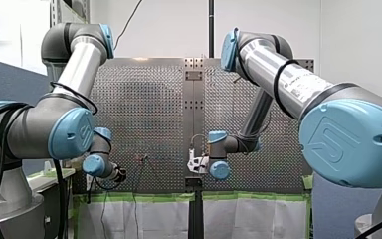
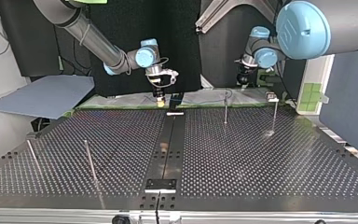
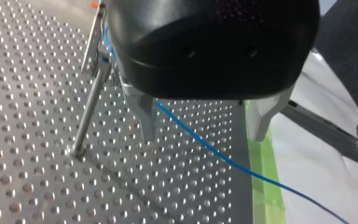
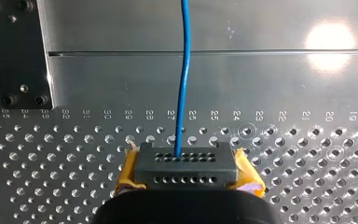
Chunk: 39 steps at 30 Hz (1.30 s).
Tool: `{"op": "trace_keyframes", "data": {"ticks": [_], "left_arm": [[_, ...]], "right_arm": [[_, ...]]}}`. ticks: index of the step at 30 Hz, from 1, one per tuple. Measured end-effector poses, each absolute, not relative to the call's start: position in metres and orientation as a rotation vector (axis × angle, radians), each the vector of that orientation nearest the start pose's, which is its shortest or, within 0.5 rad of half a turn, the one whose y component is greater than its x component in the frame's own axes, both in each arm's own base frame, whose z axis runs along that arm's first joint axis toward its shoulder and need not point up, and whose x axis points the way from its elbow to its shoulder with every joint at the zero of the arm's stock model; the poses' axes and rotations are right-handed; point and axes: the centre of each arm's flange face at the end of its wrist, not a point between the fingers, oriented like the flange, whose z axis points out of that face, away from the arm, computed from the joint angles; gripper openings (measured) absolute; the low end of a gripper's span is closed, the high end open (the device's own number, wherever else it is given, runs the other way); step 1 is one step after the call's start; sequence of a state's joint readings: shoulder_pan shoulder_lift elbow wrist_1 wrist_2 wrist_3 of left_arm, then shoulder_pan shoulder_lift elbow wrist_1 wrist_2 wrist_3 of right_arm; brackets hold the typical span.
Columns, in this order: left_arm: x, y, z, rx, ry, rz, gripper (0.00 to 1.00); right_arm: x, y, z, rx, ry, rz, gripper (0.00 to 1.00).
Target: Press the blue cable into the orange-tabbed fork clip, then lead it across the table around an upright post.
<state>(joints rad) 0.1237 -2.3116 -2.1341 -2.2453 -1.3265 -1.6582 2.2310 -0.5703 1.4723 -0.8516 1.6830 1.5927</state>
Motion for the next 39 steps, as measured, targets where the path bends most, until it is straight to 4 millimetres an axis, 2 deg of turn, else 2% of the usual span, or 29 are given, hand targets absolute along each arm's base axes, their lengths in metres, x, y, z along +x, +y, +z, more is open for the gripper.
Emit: {"op": "trace_keyframes", "data": {"ticks": [15, 27, 39], "left_arm": [[0.437, -0.110, -0.002, 0.124, 1.994, -0.208, 0.95], [0.436, -0.115, 0.021, 0.239, 1.968, -0.160, 0.95], [0.439, -0.117, 0.025, 0.316, 1.958, -0.121, 0.95]], "right_arm": [[0.523, -0.474, -0.020, 1.644, -0.943, 1.579, 0.00], [0.523, -0.473, -0.021, 1.649, -0.941, 1.586, 0.00], [0.523, -0.473, -0.021, 1.651, -0.939, 1.589, 0.00]]}}
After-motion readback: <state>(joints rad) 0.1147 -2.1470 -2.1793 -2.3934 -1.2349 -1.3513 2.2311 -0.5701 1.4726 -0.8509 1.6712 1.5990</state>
